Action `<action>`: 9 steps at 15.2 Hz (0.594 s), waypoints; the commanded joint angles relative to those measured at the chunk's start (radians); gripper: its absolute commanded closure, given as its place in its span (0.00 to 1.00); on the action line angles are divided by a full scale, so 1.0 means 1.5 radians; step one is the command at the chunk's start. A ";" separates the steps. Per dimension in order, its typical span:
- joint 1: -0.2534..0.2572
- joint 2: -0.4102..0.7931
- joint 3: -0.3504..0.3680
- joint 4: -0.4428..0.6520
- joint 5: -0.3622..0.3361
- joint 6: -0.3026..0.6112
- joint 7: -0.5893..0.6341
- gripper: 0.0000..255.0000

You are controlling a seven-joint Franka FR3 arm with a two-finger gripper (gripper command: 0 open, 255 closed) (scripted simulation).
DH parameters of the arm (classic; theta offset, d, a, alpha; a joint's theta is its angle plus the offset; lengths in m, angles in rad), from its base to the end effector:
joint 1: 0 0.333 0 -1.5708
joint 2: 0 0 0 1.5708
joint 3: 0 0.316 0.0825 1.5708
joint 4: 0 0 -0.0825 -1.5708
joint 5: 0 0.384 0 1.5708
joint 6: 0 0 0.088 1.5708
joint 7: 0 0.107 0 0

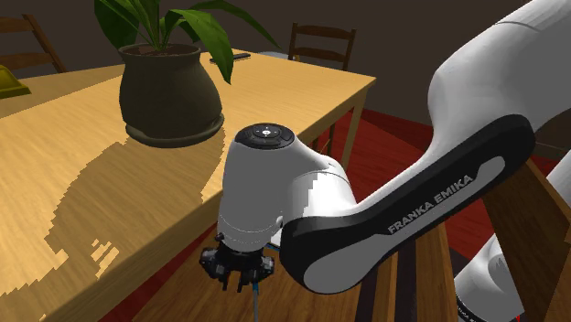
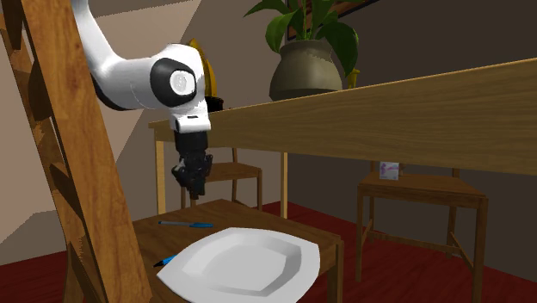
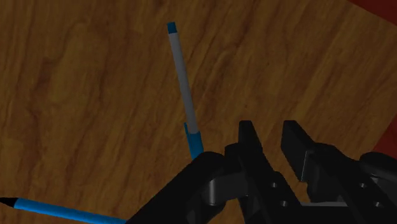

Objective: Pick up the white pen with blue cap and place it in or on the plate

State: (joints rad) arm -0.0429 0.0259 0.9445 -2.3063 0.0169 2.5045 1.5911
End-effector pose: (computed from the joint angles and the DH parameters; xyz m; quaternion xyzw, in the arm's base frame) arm 0.3296 0.4155 0.3569 -0.9346 0.3434 -0.0139 0.0917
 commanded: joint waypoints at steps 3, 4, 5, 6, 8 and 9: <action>-0.002 -0.001 -0.003 -0.005 0.024 0.022 -0.022 0.00; -0.002 0.006 -0.004 0.001 0.005 -0.016 -0.036 0.00; -0.002 0.013 -0.005 0.006 -0.015 -0.053 -0.049 0.00; -0.002 0.020 -0.006 0.011 -0.034 -0.090 -0.063 0.00; 0.000 0.029 -0.008 0.018 -0.058 -0.132 -0.078 0.00; 0.001 0.038 -0.009 0.015 -0.068 -0.124 -0.071 0.00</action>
State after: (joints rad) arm -0.0423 0.0754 0.9321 -2.2831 -0.0706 2.3303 1.4875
